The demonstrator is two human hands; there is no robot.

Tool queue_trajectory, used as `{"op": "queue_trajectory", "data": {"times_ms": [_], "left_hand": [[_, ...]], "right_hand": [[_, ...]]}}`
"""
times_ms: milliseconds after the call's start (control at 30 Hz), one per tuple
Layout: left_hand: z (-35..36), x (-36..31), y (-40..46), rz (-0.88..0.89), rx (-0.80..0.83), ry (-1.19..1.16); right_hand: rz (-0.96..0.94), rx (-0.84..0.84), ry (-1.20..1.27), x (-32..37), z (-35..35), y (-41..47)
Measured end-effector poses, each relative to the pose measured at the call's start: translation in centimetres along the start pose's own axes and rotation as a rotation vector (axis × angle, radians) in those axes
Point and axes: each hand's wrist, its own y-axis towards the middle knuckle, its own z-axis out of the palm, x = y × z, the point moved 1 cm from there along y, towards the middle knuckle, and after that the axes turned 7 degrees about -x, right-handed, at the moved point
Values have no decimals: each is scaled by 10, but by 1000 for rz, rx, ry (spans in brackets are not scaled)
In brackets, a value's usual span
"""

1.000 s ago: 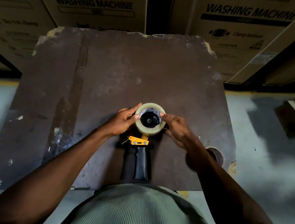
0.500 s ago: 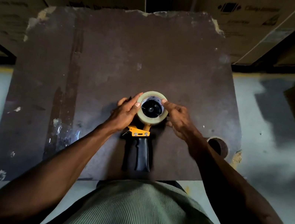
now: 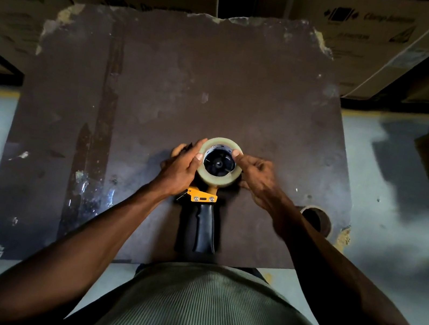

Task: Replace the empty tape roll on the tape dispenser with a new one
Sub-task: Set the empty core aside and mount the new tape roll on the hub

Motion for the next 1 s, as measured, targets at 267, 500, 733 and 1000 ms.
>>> {"op": "queue_trajectory", "data": {"times_ms": [267,500,733,1000], "left_hand": [[2,3,-3,-20,13,40],[-9,8,10,91,148,-137],[-24,9,16,110,306,-120],[-24,5,22,142,270,-41]], "right_hand": [[-4,60,21,3,0,-3],[53,156,-107,14,-23,1],[57,213,-125,17,-35,14],[47,227,-157,19,-33,21]]}}
